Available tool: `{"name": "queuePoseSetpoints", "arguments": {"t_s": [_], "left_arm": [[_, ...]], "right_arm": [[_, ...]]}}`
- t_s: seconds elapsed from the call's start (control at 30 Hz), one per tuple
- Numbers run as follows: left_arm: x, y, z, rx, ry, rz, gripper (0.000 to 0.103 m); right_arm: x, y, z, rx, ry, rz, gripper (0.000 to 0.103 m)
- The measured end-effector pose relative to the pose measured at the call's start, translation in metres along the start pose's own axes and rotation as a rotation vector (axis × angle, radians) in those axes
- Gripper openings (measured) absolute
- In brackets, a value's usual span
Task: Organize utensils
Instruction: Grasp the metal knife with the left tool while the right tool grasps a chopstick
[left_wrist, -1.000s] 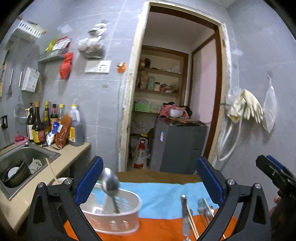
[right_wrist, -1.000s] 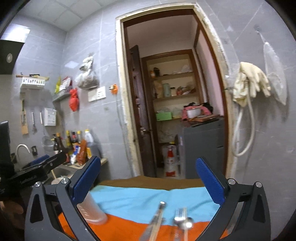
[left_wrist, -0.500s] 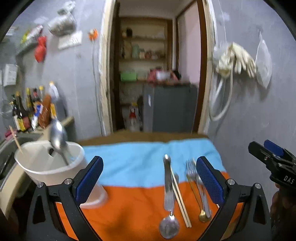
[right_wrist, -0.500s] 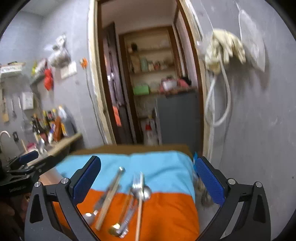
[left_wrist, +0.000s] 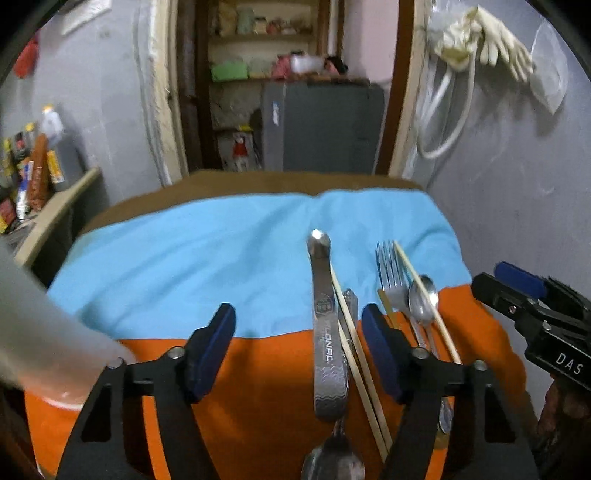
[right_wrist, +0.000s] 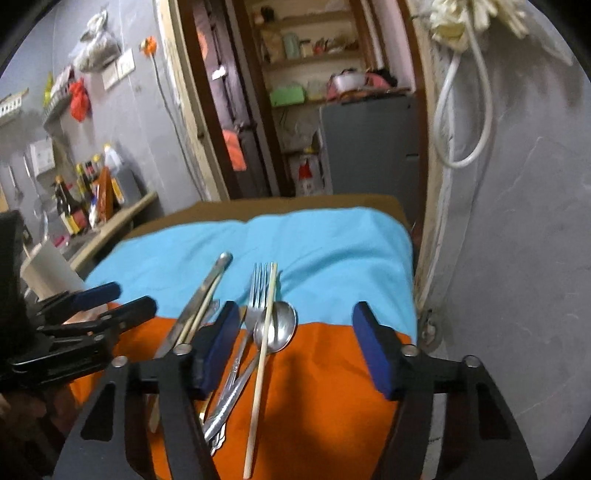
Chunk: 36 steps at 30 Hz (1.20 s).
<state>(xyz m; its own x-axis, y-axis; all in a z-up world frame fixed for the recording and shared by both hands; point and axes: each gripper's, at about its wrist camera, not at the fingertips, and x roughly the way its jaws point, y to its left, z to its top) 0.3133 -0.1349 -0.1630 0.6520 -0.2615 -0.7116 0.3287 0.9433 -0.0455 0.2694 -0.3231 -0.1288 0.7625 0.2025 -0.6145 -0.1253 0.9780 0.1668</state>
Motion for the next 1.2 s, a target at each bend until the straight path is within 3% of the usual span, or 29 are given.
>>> {"name": "queuePoseSetpoints", "arguments": {"t_s": [0.23, 0.4, 0.67, 0.83, 0.97, 1.07, 1.2], "left_arm": [[0.039, 0.006, 0.001, -0.004, 0.129, -0.037, 0.04], [0.042, 0.015, -0.005, -0.032, 0.133, -0.058, 0.034], [0.036, 0.025, -0.011, -0.07, 0.151, -0.04, 0.031], [0.039, 0.025, -0.004, -0.107, 0.195, -0.048, 0.03], [0.046, 0.02, 0.005, -0.074, 0.224, -0.032, 0.029], [0.047, 0.018, 0.007, -0.067, 0.231, -0.045, 0.015], [0.042, 0.024, 0.005, -0.12, 0.22, -0.069, 0.014]], "right_arm": [[0.035, 0.005, 0.005, -0.052, 0.108, 0.026, 0.039], [0.047, 0.001, 0.003, -0.046, 0.169, 0.032, 0.037], [0.046, -0.017, 0.001, 0.017, 0.185, -0.027, 0.022], [0.045, -0.026, 0.0, 0.049, 0.191, -0.021, 0.02], [0.051, -0.024, 0.002, 0.043, 0.216, -0.013, 0.02], [0.056, -0.027, 0.006, 0.062, 0.227, 0.004, 0.021], [0.064, -0.028, 0.014, 0.084, 0.24, 0.006, 0.021]]}}
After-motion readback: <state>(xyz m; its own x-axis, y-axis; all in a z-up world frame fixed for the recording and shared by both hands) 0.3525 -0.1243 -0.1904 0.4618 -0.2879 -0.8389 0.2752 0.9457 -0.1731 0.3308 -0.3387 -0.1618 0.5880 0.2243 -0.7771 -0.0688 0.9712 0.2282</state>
